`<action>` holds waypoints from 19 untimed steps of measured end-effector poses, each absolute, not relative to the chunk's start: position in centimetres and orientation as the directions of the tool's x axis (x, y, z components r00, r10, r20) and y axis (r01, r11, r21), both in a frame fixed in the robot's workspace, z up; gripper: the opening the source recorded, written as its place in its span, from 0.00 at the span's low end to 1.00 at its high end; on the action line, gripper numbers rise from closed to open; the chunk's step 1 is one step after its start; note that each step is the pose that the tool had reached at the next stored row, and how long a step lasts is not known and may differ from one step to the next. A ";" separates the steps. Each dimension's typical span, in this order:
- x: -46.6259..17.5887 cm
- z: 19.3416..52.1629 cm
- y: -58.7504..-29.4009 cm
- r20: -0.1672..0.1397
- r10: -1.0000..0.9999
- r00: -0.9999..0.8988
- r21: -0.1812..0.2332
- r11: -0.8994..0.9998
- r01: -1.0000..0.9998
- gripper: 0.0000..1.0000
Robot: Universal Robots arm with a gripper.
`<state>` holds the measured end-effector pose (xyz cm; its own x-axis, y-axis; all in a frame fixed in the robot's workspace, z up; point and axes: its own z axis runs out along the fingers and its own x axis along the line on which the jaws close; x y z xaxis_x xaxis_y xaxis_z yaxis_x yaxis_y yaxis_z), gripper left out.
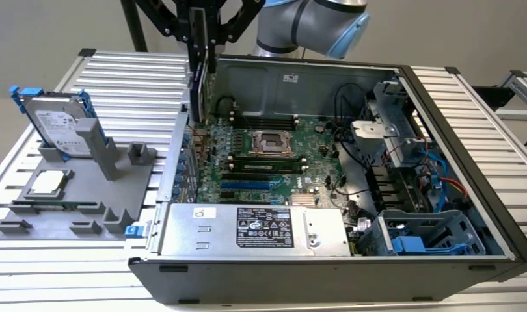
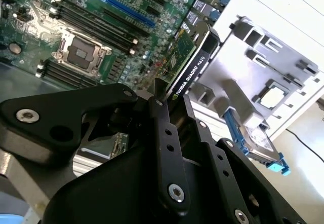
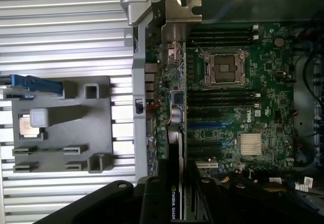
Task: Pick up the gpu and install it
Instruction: 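Pick up the gpu and move the gpu toward the slot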
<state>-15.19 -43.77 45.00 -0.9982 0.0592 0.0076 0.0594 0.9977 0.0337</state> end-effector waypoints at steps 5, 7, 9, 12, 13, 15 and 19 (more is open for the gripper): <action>-14.8 45.0 -43.7 0.008 0.059 -0.998 0.034 0.998 0.059 0.00; -14.6 45.0 -43.6 0.008 0.059 -0.998 0.034 0.998 0.059 0.00; -14.5 45.0 -43.6 0.008 0.059 -0.998 0.034 0.998 0.059 0.00; -14.2 45.0 -43.5 0.008 0.059 -0.998 0.034 0.998 0.059 0.00; -14.2 45.0 -43.5 0.008 0.059 -0.998 0.034 0.998 0.059 0.00; -14.0 45.0 -43.5 0.008 0.059 -0.998 0.034 0.998 0.059 0.00; -13.7 45.0 -43.4 0.008 0.059 -0.998 0.034 0.998 0.059 0.00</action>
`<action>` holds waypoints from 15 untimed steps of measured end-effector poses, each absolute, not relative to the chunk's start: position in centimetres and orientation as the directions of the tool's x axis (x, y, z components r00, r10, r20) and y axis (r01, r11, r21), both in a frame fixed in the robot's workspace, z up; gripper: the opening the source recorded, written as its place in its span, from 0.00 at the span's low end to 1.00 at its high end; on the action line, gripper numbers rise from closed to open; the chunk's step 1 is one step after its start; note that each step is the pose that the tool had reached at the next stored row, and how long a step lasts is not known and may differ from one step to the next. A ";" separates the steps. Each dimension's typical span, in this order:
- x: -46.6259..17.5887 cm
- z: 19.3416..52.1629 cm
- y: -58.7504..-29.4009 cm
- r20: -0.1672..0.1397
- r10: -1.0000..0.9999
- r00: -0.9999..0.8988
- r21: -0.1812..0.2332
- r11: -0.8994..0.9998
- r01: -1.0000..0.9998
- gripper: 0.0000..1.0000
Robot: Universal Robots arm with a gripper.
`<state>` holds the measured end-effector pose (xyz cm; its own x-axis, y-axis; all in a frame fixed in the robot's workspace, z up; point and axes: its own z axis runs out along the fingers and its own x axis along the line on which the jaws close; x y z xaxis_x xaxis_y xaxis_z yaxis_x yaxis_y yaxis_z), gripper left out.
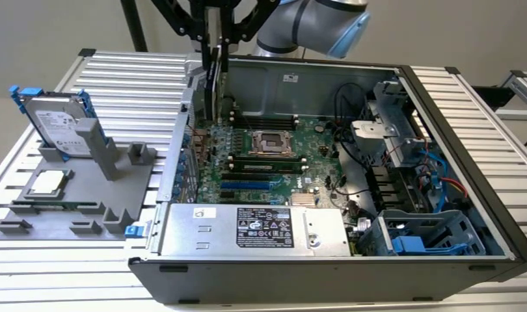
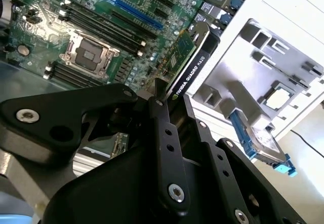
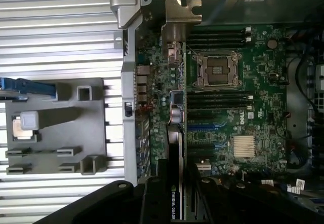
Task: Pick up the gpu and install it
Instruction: 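Pick up the gpu and move the gpu toward the slot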
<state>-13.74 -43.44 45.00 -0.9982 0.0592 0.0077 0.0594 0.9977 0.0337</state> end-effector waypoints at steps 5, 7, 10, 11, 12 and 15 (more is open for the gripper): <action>-13.3 45.0 -43.4 0.008 0.059 -0.998 0.034 0.998 0.059 0.00; -13.1 45.0 -43.4 0.008 0.059 -0.998 0.034 0.998 0.059 0.00; -12.6 45.0 -43.4 0.008 0.059 -0.998 0.034 0.998 0.059 0.00; -12.5 45.0 -43.3 0.008 0.059 -0.998 0.034 0.998 0.059 0.00; -12.3 45.0 -43.3 0.008 0.059 -0.998 0.034 0.998 0.059 0.00; -11.9 45.0 -43.3 0.008 0.059 -0.998 0.034 0.998 0.059 0.00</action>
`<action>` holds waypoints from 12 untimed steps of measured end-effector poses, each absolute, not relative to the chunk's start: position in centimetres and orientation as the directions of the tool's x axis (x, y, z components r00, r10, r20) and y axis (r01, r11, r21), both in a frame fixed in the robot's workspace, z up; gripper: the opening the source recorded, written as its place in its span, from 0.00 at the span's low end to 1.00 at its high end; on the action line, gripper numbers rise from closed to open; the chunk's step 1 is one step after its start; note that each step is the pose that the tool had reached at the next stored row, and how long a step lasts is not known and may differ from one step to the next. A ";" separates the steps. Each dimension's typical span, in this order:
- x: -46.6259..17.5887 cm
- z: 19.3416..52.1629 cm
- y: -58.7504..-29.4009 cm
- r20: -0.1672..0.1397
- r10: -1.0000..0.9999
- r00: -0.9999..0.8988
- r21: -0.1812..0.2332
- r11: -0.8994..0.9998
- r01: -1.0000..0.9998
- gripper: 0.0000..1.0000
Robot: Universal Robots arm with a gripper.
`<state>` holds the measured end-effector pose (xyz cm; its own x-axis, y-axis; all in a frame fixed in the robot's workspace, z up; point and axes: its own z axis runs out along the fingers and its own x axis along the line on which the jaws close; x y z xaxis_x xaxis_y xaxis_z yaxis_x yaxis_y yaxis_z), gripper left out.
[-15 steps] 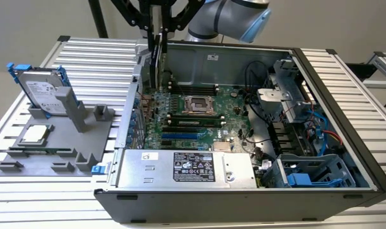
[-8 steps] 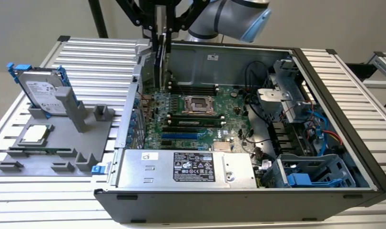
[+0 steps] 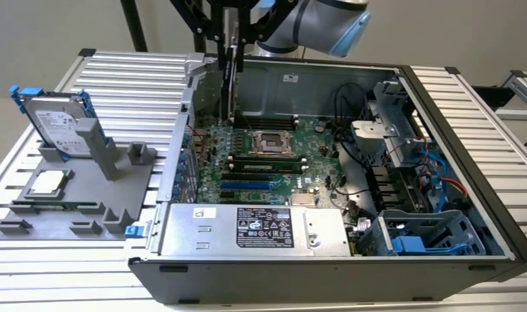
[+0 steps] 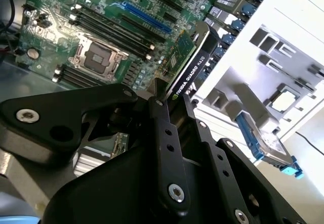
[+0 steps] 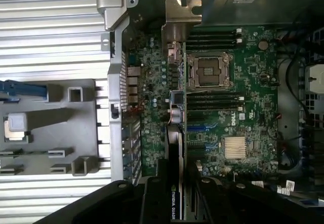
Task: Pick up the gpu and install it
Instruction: 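Pick up the gpu and move the gpu toward the slot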
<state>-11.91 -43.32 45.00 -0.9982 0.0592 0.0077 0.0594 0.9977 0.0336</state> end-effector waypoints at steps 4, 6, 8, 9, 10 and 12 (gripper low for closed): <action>-11.3 45.0 -43.3 0.008 0.059 -0.998 0.034 0.998 0.059 0.00; -11.0 45.0 -43.3 0.008 0.059 -0.998 0.034 0.998 0.059 0.00; -10.8 45.0 -43.3 0.008 0.059 -0.998 0.034 0.998 0.059 0.00; -10.7 45.0 -43.3 0.008 0.059 -0.998 0.034 0.998 0.059 0.00; -10.6 45.0 -43.3 0.008 0.059 -0.998 0.034 0.998 0.059 0.00; -10.4 45.0 -43.3 0.008 0.059 -0.998 0.034 0.998 0.059 0.00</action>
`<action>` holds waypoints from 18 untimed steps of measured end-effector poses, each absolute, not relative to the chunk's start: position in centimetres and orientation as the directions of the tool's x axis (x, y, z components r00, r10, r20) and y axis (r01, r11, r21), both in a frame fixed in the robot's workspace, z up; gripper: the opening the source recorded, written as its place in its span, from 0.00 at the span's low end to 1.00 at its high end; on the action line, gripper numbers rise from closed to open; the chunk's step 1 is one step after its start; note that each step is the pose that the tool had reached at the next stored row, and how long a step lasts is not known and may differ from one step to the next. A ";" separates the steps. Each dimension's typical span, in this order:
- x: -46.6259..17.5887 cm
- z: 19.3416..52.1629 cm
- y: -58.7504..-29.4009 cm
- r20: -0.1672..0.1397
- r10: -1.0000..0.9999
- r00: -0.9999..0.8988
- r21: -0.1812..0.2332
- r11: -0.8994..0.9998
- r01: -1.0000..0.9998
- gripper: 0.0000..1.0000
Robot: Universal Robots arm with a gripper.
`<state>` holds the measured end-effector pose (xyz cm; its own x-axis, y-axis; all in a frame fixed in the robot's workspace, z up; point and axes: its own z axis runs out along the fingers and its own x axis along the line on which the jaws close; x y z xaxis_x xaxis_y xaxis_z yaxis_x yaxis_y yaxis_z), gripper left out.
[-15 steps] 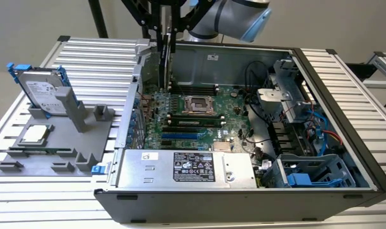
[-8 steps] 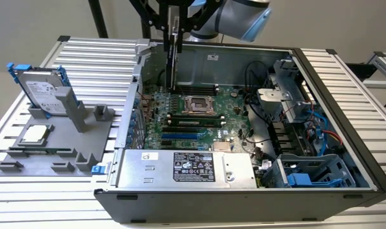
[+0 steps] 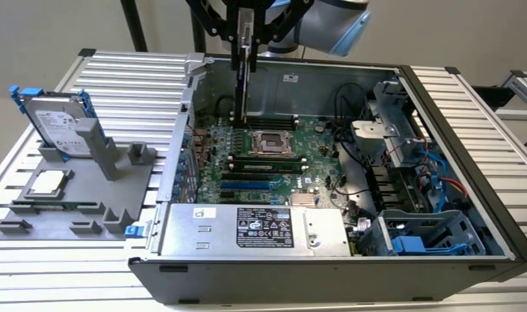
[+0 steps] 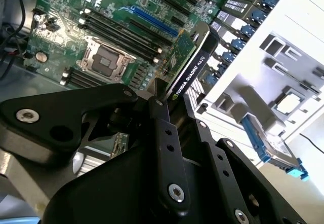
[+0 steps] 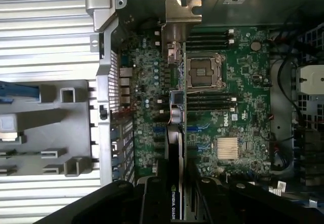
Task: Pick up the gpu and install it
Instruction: 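Pick up the gpu and move the gpu toward the slot, then insert the gpu into the slot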
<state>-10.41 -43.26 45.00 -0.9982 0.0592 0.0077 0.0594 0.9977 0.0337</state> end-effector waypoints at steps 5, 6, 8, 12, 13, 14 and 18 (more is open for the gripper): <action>-10.3 45.0 -43.3 0.008 0.059 -0.998 0.034 0.998 0.059 0.00; -10.3 45.0 -43.3 0.008 0.059 -0.998 0.034 0.998 0.059 0.00; -10.3 45.0 -43.3 0.008 0.059 -0.998 0.034 0.998 0.059 0.00; -10.3 45.0 -43.3 0.008 0.059 -0.998 0.033 0.998 0.059 0.00; -10.3 45.0 -43.3 0.008 0.059 -0.998 0.033 0.998 0.059 0.00; -10.3 45.0 -43.3 0.008 0.059 -0.998 0.033 0.998 0.059 0.00; -10.1 45.0 -43.2 0.008 0.059 -0.998 0.033 0.998 0.059 0.00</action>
<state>-10.15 -43.19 45.00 -0.9982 0.0592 0.0076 0.0594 0.9977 0.0334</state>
